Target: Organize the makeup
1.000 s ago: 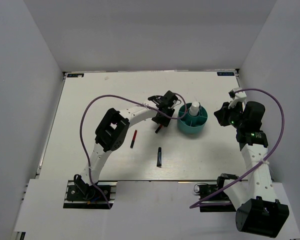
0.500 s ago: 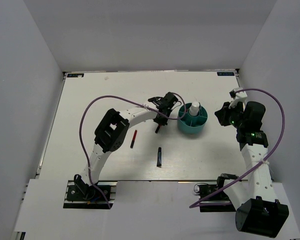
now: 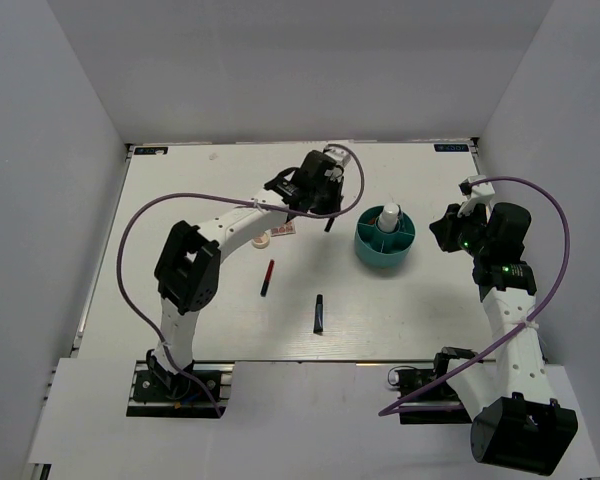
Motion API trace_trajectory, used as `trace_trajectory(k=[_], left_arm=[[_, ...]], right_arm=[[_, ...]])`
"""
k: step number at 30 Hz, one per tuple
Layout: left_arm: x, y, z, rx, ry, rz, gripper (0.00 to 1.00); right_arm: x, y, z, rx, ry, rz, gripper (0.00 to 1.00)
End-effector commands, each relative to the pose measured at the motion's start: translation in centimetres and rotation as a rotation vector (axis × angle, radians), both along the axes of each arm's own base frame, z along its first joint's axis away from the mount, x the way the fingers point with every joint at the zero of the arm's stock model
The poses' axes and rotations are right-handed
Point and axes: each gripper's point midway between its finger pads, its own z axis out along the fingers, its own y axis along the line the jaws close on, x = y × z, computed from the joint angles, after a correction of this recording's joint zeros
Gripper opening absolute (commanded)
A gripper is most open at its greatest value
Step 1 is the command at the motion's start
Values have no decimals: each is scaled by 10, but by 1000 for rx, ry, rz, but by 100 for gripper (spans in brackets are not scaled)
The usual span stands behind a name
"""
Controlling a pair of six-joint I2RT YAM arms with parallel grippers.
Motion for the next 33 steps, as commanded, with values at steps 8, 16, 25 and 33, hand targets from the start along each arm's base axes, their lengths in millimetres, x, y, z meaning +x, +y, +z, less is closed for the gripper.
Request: trace_trajectory(k=[8,16,25,33], left_arm=[[6,-79,112,-449,-219,-246,0],[24,-99,122,-555,-323,-266,0],[23,-120,98,-531,-312,-325,0],[25,-121,81,-529,-318,-326,0]], right_arm=[[4,-1,9,0,-38,-5,14],[3,-3,8,-3,-38,-11,14],[3,-3,9,-5,-43,-13,14],[4,-3,7,0,-35,-12,14]])
